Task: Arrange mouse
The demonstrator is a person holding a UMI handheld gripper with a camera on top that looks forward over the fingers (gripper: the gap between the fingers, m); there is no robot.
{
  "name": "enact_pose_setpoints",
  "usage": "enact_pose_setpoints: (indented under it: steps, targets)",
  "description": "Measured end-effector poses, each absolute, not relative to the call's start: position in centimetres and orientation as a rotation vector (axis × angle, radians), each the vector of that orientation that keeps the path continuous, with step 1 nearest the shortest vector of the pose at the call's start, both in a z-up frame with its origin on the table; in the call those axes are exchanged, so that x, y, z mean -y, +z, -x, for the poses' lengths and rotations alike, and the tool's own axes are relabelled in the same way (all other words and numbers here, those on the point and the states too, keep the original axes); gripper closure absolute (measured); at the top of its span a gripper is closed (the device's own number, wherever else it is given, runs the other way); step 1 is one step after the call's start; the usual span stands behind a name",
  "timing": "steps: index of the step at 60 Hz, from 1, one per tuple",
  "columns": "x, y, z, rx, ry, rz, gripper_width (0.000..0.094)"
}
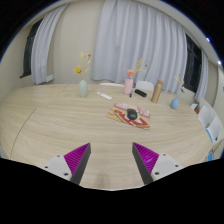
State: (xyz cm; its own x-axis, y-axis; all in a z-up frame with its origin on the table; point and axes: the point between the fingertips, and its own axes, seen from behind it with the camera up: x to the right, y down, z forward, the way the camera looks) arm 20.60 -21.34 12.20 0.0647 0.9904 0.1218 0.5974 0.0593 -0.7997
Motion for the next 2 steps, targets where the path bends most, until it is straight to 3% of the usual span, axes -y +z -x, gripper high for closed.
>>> enact_pose_setpoints:
  steps: [2]
  targets:
    - [21.1,12.23,-20.82,1.607,0.689,1.624,0.0076]
